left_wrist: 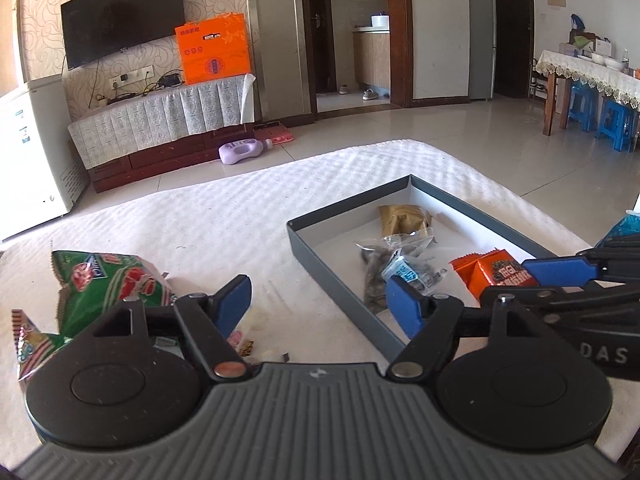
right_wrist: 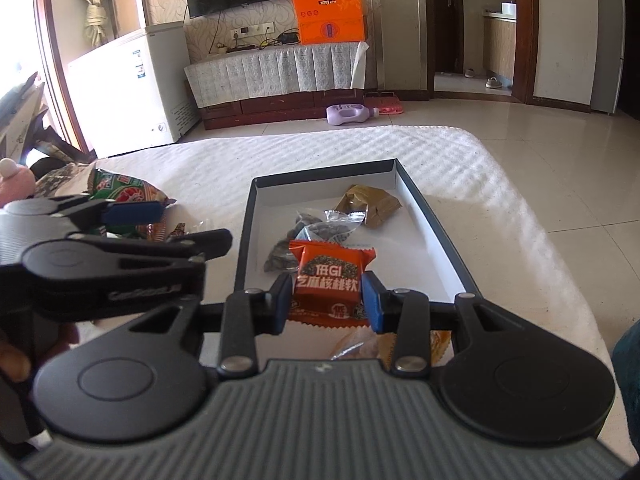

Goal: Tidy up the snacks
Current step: 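Open right tool to release orange TAGI packet into the box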

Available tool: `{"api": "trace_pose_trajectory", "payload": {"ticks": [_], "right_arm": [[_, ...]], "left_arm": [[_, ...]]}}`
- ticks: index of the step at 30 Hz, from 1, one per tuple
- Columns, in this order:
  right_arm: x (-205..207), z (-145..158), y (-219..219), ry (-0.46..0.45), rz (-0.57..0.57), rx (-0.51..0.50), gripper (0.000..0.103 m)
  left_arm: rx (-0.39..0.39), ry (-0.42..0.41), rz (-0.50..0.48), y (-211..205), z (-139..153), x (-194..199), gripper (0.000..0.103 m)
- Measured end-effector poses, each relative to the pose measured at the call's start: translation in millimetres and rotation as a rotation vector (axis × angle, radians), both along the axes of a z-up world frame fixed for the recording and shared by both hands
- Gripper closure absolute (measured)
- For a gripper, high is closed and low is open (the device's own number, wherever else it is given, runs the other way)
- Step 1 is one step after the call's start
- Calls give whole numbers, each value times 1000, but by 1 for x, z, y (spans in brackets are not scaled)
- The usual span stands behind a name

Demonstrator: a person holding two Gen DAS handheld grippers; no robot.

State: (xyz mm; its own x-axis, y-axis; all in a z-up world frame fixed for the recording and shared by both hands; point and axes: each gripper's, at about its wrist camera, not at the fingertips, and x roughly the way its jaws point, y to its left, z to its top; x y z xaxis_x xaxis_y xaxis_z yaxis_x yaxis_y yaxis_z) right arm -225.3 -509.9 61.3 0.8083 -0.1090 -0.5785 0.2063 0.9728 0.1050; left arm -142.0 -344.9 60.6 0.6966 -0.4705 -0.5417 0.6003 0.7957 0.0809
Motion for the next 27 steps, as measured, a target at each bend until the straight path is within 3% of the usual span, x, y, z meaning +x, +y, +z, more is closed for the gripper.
{"api": "trace_pose_trajectory", "payload": {"ticks": [11, 14, 27], "right_arm": [[20, -11, 10, 46, 25, 72, 62], [20, -17, 10, 83, 4, 47, 62], [-7, -15, -18, 97, -48, 20, 62]], "left_arm": [[-36, 39, 44, 26, 8, -3, 24], [-40, 39, 42, 25, 10, -5, 24], [-36, 64, 11, 4, 4, -35, 24]]}}
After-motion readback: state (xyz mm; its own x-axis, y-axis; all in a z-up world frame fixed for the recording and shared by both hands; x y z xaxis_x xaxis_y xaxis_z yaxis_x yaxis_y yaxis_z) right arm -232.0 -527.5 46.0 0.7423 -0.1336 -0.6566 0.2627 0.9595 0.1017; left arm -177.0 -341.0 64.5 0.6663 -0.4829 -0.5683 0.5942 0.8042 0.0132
